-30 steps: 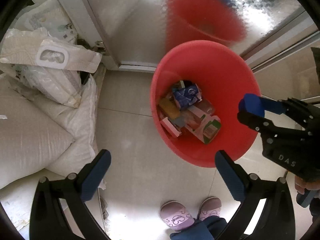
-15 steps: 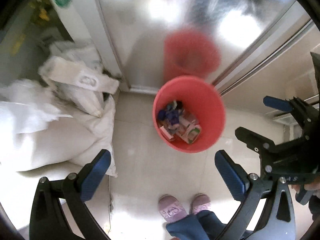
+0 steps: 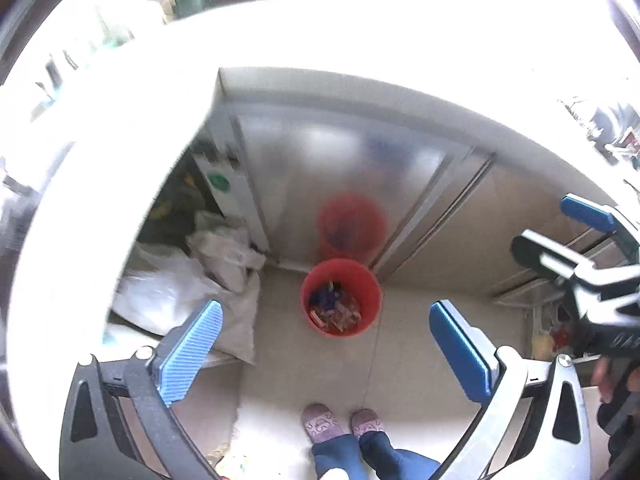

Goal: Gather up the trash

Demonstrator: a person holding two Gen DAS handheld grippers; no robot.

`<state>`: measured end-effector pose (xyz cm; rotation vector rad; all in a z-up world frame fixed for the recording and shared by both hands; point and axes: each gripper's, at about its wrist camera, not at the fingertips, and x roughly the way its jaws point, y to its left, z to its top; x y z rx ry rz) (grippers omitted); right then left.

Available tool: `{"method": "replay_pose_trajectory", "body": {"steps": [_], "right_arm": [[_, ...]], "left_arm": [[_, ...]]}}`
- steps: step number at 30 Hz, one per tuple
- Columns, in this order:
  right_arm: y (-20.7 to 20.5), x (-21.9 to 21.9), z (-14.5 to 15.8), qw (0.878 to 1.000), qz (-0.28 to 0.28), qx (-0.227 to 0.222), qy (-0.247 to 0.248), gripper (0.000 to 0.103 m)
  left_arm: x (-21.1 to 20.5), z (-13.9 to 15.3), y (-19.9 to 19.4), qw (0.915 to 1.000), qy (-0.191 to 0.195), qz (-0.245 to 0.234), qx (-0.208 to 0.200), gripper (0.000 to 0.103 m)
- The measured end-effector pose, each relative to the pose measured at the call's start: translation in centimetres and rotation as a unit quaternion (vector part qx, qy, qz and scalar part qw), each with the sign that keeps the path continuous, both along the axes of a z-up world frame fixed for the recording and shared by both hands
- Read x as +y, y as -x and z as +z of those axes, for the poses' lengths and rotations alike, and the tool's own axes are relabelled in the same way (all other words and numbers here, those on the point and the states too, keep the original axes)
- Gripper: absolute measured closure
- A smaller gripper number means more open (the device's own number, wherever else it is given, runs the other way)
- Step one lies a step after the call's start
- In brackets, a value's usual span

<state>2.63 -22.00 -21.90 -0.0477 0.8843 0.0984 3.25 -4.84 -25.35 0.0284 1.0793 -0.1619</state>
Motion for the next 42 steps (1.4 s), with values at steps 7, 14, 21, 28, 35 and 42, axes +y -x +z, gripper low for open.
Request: {"method": "replay_pose_trajectory", "body": {"steps": [7,14,21,28,35,42], "right_arm": [[5.2,-0.7,10.6,0.999,0.004,-0.052,-0.011,0.001],[8.2,0.5,16.1,0.996,0.027,-0.084,-0.016,0.001],[9.7,2.4,18.5,0.994,0.029,-0.106,-0.018,0.0],[11.7,3.1,19.0,0.993,0.012,-0.114,-0.023,0.0],[13.3,4.5,18.7,0.993,0.006,-0.112,-0.021,0.0],[14.6,5.8,18.7,0.993,0.003,-0.117,-0.016,0.0]], "left_arm": [[-0.1,11.0,4.7,0.9982,-0.008,0.025,-0.054,0.0],[1.2,17.7,7.0,0.9944,-0.007,0.051,-0.092,0.0],[1.8,21.6,9.3,0.99,-0.006,0.046,-0.133,0.0],[2.7,23.1,11.7,0.9891,0.0,0.033,-0.144,0.0],[3.7,23.0,13.5,0.9889,0.006,0.023,-0.147,0.0],[4.4,23.2,15.0,0.9882,0.003,0.019,-0.152,0.0]]}}
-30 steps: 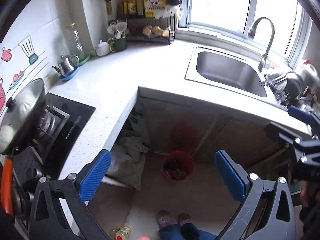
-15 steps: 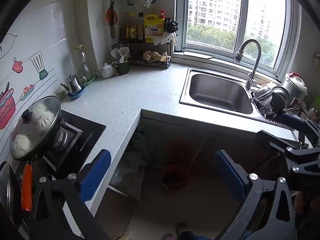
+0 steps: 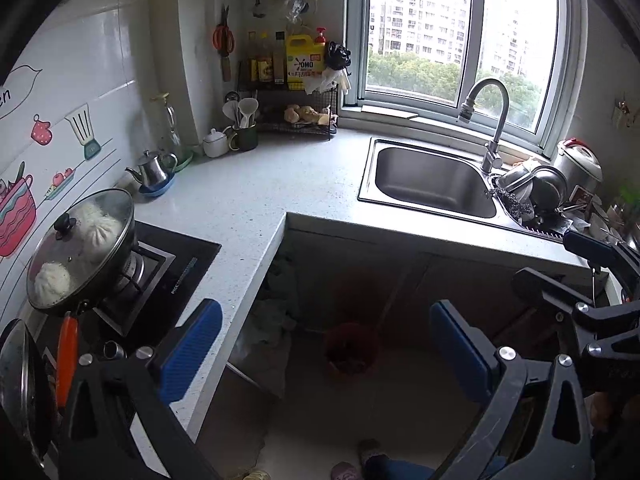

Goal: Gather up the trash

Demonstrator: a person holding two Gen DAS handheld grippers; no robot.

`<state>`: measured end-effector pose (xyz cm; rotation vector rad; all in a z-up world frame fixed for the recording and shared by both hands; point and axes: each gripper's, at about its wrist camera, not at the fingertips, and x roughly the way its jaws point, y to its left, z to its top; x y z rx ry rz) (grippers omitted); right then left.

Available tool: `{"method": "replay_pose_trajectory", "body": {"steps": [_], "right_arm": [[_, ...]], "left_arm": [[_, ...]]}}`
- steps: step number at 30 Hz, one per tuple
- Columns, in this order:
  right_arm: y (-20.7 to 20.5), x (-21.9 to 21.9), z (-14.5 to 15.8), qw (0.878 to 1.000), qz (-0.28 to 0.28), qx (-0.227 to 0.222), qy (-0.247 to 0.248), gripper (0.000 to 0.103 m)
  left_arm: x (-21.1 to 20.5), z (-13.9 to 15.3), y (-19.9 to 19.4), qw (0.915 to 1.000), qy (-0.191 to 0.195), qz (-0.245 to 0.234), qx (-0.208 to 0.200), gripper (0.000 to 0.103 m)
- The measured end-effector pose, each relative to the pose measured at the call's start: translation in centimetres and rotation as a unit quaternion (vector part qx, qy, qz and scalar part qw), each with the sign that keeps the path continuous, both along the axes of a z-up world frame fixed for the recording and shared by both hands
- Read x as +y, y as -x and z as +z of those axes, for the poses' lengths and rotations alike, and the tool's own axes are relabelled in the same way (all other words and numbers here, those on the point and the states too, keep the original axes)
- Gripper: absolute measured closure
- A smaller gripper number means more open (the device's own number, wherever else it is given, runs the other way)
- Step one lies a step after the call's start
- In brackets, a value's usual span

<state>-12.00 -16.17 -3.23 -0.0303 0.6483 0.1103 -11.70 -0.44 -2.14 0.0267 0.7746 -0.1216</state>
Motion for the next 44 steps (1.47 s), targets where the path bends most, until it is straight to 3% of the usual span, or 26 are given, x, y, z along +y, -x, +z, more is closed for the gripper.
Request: {"method": "replay_pose_trajectory", "body": {"steps": [44], "right_arm": [[2.2,0.3,-0.5,1.0,-0.011,0.02,-0.006,0.0]], "left_arm": [[-0.7,-0.4,1.2,0.9998,0.014,-0.001,0.017,0.0]]}}
